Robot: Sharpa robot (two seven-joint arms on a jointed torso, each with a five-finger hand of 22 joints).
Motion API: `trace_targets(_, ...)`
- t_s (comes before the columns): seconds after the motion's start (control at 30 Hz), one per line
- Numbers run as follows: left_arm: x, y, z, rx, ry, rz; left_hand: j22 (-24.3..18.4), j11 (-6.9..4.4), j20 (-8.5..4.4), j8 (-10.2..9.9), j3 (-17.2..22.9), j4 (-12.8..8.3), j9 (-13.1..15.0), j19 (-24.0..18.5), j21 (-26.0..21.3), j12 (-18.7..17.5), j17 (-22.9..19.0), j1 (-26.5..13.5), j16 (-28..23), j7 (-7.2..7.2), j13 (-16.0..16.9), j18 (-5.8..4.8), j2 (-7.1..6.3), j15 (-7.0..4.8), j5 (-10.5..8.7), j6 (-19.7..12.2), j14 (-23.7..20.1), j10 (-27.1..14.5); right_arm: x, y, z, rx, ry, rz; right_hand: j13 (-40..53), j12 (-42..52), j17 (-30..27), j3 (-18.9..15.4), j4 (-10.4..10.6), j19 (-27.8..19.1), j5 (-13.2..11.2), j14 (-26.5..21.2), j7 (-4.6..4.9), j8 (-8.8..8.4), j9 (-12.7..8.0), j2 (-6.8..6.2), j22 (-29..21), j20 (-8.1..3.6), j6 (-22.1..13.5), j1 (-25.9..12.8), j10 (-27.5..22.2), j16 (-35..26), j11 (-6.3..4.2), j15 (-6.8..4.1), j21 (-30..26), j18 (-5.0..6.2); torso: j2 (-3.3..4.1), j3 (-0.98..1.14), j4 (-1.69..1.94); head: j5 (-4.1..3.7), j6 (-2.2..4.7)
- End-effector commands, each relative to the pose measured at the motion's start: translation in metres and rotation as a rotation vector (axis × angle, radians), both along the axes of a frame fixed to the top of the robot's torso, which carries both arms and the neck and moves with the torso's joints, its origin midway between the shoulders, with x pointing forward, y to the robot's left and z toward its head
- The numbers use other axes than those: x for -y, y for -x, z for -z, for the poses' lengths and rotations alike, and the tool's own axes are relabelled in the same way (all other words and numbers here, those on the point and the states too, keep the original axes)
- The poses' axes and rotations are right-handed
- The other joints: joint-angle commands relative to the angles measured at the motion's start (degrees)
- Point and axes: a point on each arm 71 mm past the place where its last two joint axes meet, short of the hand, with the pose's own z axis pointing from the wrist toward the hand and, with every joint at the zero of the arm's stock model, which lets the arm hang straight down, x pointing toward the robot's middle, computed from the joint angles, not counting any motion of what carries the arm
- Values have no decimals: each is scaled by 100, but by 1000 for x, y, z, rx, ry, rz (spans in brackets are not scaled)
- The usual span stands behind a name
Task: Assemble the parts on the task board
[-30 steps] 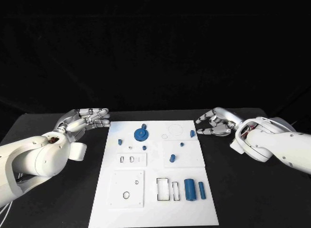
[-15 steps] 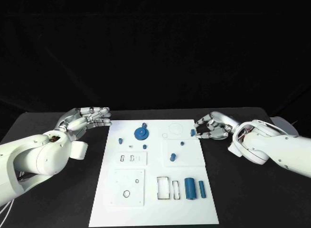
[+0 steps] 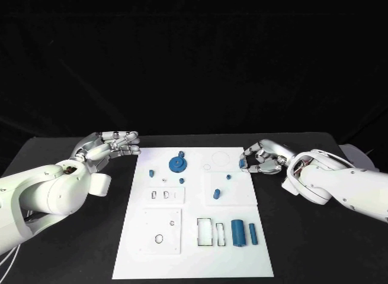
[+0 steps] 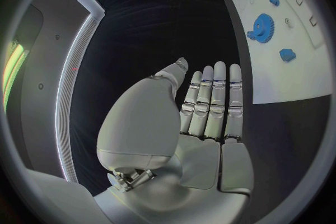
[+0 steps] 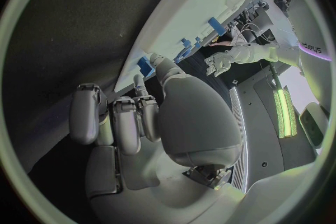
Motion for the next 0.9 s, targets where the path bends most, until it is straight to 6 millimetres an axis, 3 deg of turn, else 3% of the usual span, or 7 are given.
trace_targets(0.03, 3, 1, -1, 5, 10, 20, -7, 6, 7, -25, -3, -26, 7, -38, -34, -30, -8, 9, -31, 42, 4, 47, 30, 13, -18, -1, -16, -49, -2, 0, 3, -8, 16, -5, 923, 29, 1204, 15, -15, 43, -3, 510, 9, 41, 8, 49, 197, -3, 56, 8, 99, 33, 13, 34, 46, 37, -2, 1, 7, -1, -11)
trace_targets(0.9, 0, 0, 0, -8, 5, 16, -13, 10, 13, -28, -3, -27, 7, -37, -39, -32, -16, 9, -42, 48, 5, 51, 30, 14, -20, -3, -11, -52, -6, -2, 7, 0, 16, 0, 1072, 160, 1328, 158, -27, 184, -11, 542, -83, 132, 39, 206, 375, -50, 381, 14, 237, 97, -66, -27, 205, -6, -4, 5, 2, 15, -35)
